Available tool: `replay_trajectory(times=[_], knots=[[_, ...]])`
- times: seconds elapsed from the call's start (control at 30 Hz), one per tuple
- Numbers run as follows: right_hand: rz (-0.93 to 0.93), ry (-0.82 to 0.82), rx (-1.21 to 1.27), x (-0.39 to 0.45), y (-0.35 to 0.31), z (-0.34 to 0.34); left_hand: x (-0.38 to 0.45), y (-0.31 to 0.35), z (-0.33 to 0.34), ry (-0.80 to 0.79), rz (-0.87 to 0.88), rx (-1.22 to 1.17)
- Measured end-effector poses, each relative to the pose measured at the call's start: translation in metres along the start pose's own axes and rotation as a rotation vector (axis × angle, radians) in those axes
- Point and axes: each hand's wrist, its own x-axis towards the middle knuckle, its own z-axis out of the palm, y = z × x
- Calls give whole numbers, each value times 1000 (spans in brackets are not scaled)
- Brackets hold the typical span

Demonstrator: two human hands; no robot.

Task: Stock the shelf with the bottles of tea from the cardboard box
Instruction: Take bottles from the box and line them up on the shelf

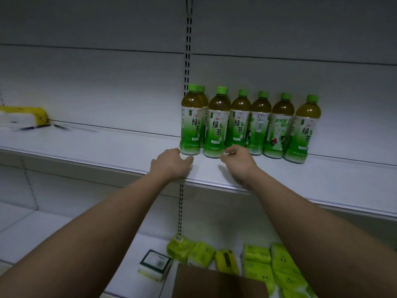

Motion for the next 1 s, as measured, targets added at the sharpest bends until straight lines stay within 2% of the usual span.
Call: replay_trajectory(times=[0.13,0.27,0.43,0.6,0.8,1.0], knots=[[-110,-7,-46,-40,-16,-12,-42,5,-12,41,81,17],[-197,-53,-215,-86,-22,-22,-88,7,-13,98,121,-12],[-151,-153,-366,-137,19,-20,-147,-17,13,-22,92,-31],[53,-322,-360,-179,103,8,-190,-64,71,-216,-53,-14],[202,-418,-316,-244,213,52,-246,-111,167,-385,-254,-69],[514,-611,-344,-311,319,88,-320,-177,265,-581,-454,-61]])
